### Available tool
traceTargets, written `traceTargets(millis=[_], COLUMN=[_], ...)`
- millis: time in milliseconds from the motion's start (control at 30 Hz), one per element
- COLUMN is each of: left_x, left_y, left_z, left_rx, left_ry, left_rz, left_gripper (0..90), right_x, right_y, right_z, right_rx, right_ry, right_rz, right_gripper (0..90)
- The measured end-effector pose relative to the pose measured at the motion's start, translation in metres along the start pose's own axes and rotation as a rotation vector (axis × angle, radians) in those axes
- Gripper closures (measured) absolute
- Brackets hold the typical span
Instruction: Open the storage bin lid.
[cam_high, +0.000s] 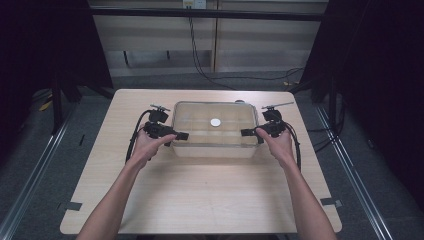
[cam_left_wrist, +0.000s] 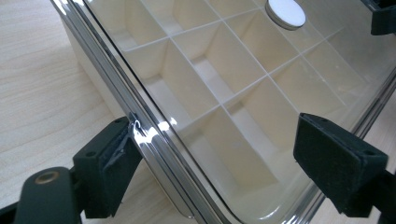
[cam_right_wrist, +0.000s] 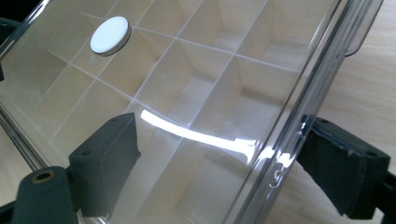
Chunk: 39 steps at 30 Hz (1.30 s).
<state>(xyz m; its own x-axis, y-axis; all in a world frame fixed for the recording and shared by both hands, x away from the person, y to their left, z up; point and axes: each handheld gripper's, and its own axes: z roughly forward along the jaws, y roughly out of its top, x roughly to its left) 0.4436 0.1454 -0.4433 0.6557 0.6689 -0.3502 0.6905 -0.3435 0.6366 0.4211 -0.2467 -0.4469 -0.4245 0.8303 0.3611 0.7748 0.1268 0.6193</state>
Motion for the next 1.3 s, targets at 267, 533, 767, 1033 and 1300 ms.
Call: traceTargets(millis=[267, 533, 767, 1033, 1300], left_x=[0.0, 0.002, 0.004, 0.004, 0.002], left_y=[-0.001, -0.004, -0.007, -0.008, -0.009], left_z=[-0.004, -0.006, -0.008, -0.009, -0.015], left_rx=[-0.019, -0.036, -0.046, -0.059, -0.083], left_ry=[0.025, 0.008, -0.001, 0.007, 0.017], left_rz=[-0.014, -0.022, -0.032, -0.03, -0.002], left_gripper=[25.8, 27.9, 30.9, 31.8, 34.6], right_x=[0.008, 0.003, 0.003, 0.007, 0.009], right_y=[0.002, -0.001, -0.003, -0.002, -0.003], right_z=[0.0, -0.005, -0.007, -0.007, -0.013], right_rx=[-0.001, -0.042, -0.048, -0.029, -0.063], right_ry=[-0.056, -0.049, -0.048, -0.068, -0.083], right_rz=[-0.014, 0.024, 0.035, 0.035, 0.016], right_gripper=[14.6, 25.3, 26.7, 25.7, 29.6])
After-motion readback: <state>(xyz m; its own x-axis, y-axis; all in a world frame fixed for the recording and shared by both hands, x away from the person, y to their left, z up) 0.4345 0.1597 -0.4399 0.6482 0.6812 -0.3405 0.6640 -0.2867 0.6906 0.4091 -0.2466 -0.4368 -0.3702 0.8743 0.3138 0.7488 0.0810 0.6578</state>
